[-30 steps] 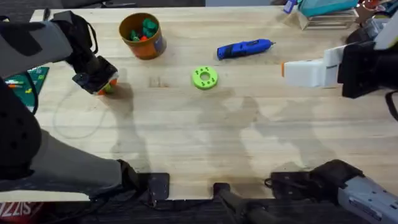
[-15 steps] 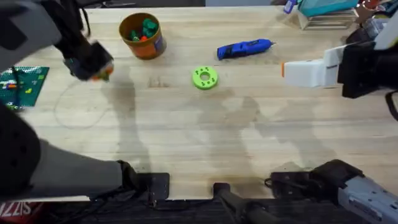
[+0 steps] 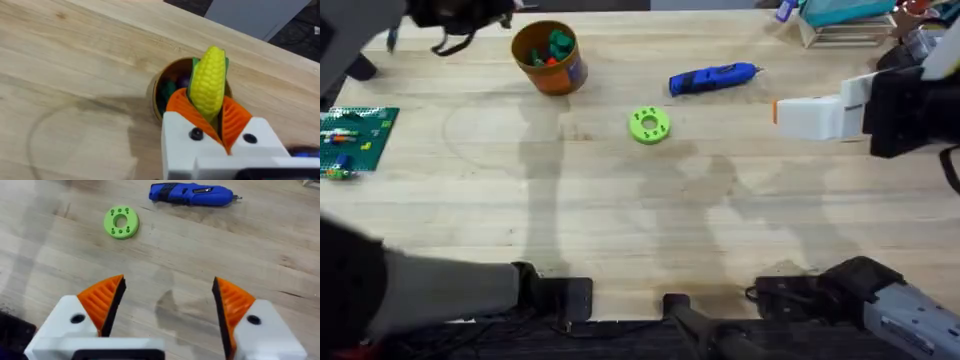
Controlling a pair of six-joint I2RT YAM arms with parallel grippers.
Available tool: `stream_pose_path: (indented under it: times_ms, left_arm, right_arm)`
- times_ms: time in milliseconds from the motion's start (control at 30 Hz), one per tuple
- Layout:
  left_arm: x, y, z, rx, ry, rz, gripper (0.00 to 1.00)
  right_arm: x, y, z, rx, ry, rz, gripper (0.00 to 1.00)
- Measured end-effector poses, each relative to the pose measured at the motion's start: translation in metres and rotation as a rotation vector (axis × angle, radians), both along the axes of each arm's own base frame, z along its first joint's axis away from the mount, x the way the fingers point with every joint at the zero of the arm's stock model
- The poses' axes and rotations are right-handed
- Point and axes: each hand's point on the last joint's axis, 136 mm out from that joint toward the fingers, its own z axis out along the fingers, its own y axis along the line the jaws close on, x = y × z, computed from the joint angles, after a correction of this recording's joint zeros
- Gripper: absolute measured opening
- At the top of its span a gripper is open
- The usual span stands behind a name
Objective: Pick up the gripper from the table and insert it into the empty holder that is missing its gripper. Then pick up a screw, insert it into the mounting hole, and use the screwdriver to tighten it. Finally, clean up the table by picking up the vegetable and placing it into the bucket.
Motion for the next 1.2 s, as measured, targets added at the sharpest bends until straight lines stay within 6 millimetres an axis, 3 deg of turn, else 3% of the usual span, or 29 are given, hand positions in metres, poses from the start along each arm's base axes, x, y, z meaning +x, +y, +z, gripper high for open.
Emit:
stream_pose_path:
  times_ms: [133,333,367,400,533,567,733,900,1200]
  left_arm:
    - [0.015,-0.001,-0.033,-0.004,0.052,-0.01,0.042]
    - [0.02,-0.001,-0.077,-0.015,0.146,-0.014,0.047]
    - [0.02,-0.001,-0.08,-0.014,0.152,-0.016,0.095]
    - [0.02,-0.001,-0.083,-0.013,0.158,-0.019,0.206]
    - [0.022,-0.002,-0.083,-0.017,0.153,-0.024,0.85]
    - [0.023,-0.002,-0.083,-0.018,0.148,-0.023,0.955]
    - [0.018,-0.004,-0.083,-0.026,0.167,-0.031,0.992]
    - [-0.011,-0.009,-0.061,-0.038,0.201,-0.039,0.994]
    - [-0.119,-0.022,0.042,0.009,0.129,-0.094,0.995]
  right_arm:
    - [0.0,0.0,0.0,0.0,0.0,0.0,0.994]
    - [0.0,0.0,0.0,0.0,0.0,0.0,0.994]
    - [0.0,0.0,0.0,0.0,0.0,0.0,0.994]
    - [0.0,0.0,0.0,0.0,0.0,0.0,0.994]
    - [0.0,0.0,0.0,0.0,0.0,0.0,0.994]
    - [0.0,0.0,0.0,0.0,0.0,0.0,0.994]
    - [0.0,0.0,0.0,0.0,0.0,0.0,0.994]
    - [0.0,0.0,0.0,0.0,0.0,0.0,0.994]
    - [0.0,0.0,0.0,0.0,0.0,0.0,0.993]
